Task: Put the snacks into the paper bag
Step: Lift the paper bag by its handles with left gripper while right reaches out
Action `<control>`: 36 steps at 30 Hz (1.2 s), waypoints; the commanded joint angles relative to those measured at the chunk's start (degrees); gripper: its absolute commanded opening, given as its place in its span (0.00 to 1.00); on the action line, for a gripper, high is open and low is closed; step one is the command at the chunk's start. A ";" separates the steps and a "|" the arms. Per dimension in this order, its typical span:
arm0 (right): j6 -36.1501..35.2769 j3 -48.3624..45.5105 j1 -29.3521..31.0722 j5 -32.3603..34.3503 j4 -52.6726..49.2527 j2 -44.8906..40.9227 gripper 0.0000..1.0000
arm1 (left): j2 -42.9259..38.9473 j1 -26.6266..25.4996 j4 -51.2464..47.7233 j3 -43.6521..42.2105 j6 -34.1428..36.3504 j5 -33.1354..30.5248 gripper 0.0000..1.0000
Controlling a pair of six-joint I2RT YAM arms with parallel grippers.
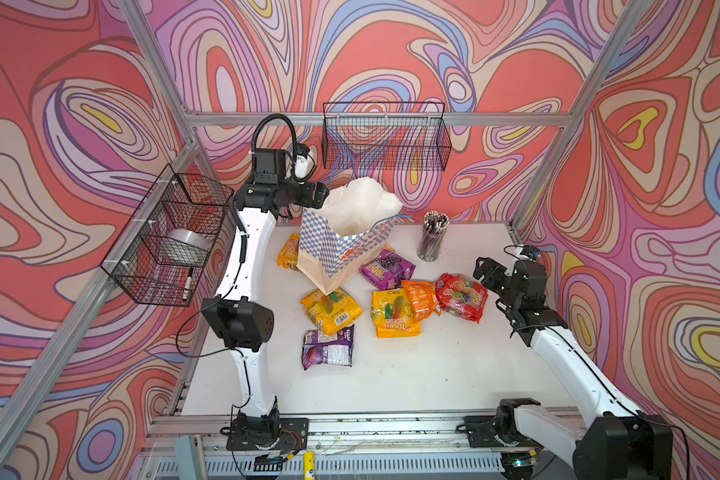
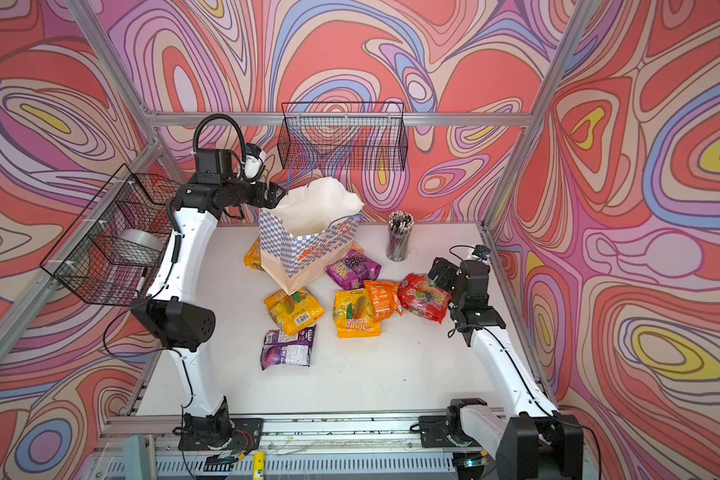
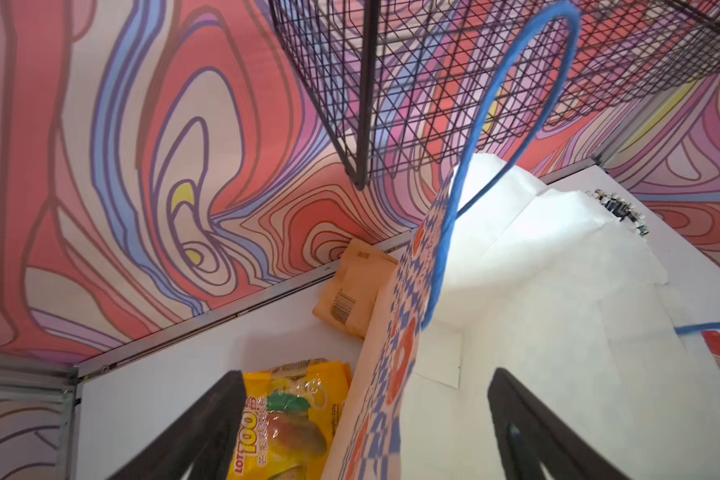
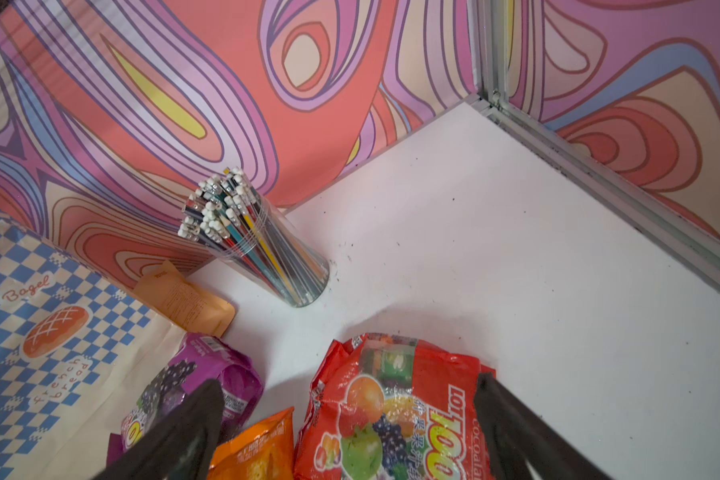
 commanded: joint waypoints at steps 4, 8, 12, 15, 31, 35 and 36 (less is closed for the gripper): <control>-0.21 1.46 -0.10 -0.92 -6.13 -2.90 0.99 | 5.60 -2.87 -6.99 8.47 5.06 -1.65 0.88; -0.22 2.48 -0.10 -1.01 -8.44 -3.99 0.98 | 8.93 -3.88 -9.26 10.97 6.17 -5.72 0.74; -0.34 3.36 -0.10 -0.42 -9.81 -5.19 0.98 | 9.90 -5.23 -9.64 10.42 6.75 -12.65 0.60; -0.71 3.96 -0.12 0.10 -10.94 -5.18 0.98 | 10.17 -5.86 -9.14 10.26 5.96 -18.86 0.46; 2.75 8.44 -0.10 5.78 -23.84 0.12 0.98 | -3.79 -9.40 -14.68 3.93 -7.90 -13.46 0.00; 6.44 10.32 -0.10 6.14 -27.53 7.46 0.98 | -16.20 -9.84 -9.32 -7.07 -15.29 -16.18 0.00; 6.80 10.04 -0.22 5.00 -26.87 8.65 0.99 | -19.07 -9.92 -8.68 -9.11 -16.43 -17.91 0.00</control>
